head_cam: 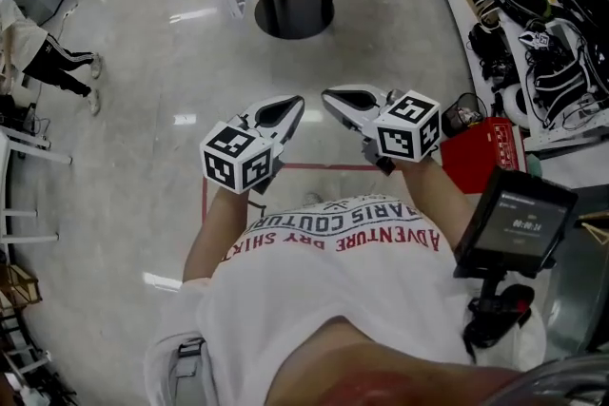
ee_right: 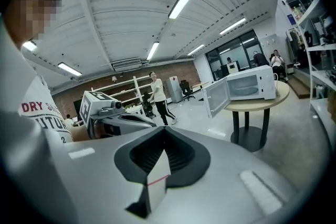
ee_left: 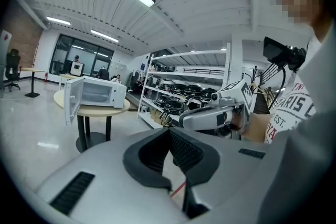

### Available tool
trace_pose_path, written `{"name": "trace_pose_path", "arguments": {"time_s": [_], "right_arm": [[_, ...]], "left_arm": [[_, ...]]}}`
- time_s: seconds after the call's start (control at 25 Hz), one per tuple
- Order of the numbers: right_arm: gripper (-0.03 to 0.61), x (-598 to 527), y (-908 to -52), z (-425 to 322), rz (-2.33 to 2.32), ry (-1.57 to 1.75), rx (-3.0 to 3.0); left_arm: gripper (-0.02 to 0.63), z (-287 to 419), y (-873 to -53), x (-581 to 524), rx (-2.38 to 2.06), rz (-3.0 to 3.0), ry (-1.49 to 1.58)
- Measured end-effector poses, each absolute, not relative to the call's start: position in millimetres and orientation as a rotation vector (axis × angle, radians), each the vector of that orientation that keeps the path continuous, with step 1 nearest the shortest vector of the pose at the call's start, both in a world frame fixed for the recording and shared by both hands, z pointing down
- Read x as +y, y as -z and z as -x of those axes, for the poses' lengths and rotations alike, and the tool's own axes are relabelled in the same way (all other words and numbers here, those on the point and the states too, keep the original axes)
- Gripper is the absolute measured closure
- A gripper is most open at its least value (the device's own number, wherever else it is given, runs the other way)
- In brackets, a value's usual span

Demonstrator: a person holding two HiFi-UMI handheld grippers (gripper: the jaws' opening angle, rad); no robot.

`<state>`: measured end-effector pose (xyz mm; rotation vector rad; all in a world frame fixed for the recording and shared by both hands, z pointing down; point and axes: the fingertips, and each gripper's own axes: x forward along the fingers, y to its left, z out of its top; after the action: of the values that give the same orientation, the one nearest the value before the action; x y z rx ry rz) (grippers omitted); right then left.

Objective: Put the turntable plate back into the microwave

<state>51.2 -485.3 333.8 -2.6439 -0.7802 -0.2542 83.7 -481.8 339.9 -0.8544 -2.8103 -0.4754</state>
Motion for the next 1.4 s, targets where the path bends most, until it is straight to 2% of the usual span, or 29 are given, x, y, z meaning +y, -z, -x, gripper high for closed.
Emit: {"name": "trace_pose_path", "arguments": {"time_s": [0.4, 0.64, 1.12, 1.4], "right_arm": [[0.577, -699.5, -344.5, 1.1, 2.671, 0.245, -0.771], [0.577, -781.1, -312.4, 15.2, 2.709, 0.226, -0.773], [0.577, -822.6, -277.8, 22.8, 2.773, 0.185, -0.803], [0.577, -804.0, -251.4, 15.8, 2.776, 0.176, -0.798]], "left_arm": [[0.614, -28.0, -344.0, -692.3, -2.807, 0.884, 0.428], [0.614, -13.9, -310.6, -777.4, -2.794, 0.900, 0.377], [0.614, -1.9, -280.2, -816.6, -2.814, 0.864, 0.281], [0.614, -6.0, -256.3, -798.1, -2.804, 0.844, 0.267]]}}
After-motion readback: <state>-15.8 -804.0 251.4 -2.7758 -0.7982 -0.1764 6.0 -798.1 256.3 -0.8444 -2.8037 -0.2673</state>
